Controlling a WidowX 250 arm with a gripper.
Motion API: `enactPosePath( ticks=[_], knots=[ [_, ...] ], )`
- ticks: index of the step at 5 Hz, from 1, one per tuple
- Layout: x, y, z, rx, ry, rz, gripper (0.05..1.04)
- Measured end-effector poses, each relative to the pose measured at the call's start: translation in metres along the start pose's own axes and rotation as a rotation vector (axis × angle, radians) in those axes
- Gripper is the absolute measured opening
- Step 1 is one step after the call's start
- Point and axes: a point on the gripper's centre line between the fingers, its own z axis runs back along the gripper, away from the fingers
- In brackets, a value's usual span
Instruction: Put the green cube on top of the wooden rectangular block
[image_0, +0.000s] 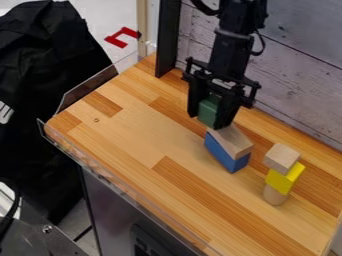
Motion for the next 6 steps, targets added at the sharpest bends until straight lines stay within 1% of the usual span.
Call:
enactPosePath(
  ticks=[1, 2, 3, 6],
  knots=[
    [0.004, -0.013, -0.001, 0.008, -0.024, -0.042, 0.593],
    [0.013, -0.021, 0.001, 0.015, -0.058, -0.079, 0.593],
    [0.019, -0.024, -0.002, 0.019, -0.052, -0.095, 0.593],
    [0.016, -0.019, -0.009, -0.005, -0.013, -0.059, 0.593]
  ],
)
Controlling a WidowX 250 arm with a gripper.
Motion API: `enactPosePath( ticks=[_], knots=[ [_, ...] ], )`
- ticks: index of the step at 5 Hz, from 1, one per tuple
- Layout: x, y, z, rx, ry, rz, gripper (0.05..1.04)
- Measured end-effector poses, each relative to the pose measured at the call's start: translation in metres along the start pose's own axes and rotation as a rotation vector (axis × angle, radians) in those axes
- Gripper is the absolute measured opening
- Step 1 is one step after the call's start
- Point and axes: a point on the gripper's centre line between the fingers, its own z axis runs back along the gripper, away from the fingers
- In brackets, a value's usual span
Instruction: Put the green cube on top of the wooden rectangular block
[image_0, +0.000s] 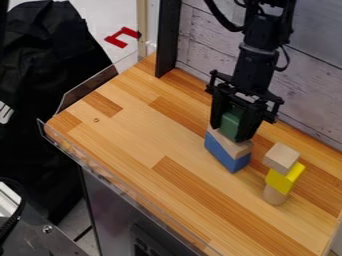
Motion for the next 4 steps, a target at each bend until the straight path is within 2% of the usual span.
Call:
enactPosePath(
  ticks=[2, 3, 4],
  knots=[
    [-0.0008, 0.0013, 0.0004, -0.005, 0.002, 0.010, 0.593],
    [-0.0016, 0.0018, 0.0004, -0.003, 0.007, 0.009, 0.642],
    [-0.0023, 0.0036, -0.0003, 0.007, 0.035, 0.018, 0.926]
  ],
)
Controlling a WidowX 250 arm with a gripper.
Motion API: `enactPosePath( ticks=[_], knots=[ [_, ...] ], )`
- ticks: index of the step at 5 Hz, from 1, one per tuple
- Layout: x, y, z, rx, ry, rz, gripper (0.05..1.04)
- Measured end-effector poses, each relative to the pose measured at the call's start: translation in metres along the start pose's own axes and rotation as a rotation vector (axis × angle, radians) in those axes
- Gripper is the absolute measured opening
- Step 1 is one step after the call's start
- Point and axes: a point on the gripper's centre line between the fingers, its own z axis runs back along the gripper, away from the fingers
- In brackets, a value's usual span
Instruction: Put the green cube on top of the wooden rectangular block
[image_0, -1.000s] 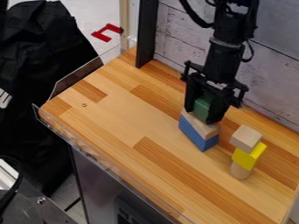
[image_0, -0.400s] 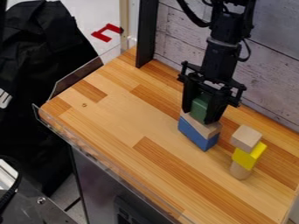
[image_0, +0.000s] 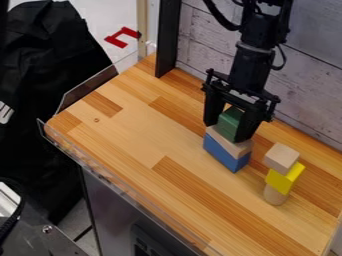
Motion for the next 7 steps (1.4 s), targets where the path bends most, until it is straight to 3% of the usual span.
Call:
enactPosePath(
  ticks=[1, 3, 5, 7],
  knots=[
    [0.000, -0.001, 0.000, -0.005, -0.006, 0.005, 1.005],
    [-0.013, -0.003, 0.036, 0.005, -0.119, 0.016, 0.999],
    [-0.024, 0.005, 0.048, 0.048, -0.109, 0.055, 0.999],
    [-0.030, 0.004, 0.068, 0.060, -0.183, 0.070, 0.999]
  ],
)
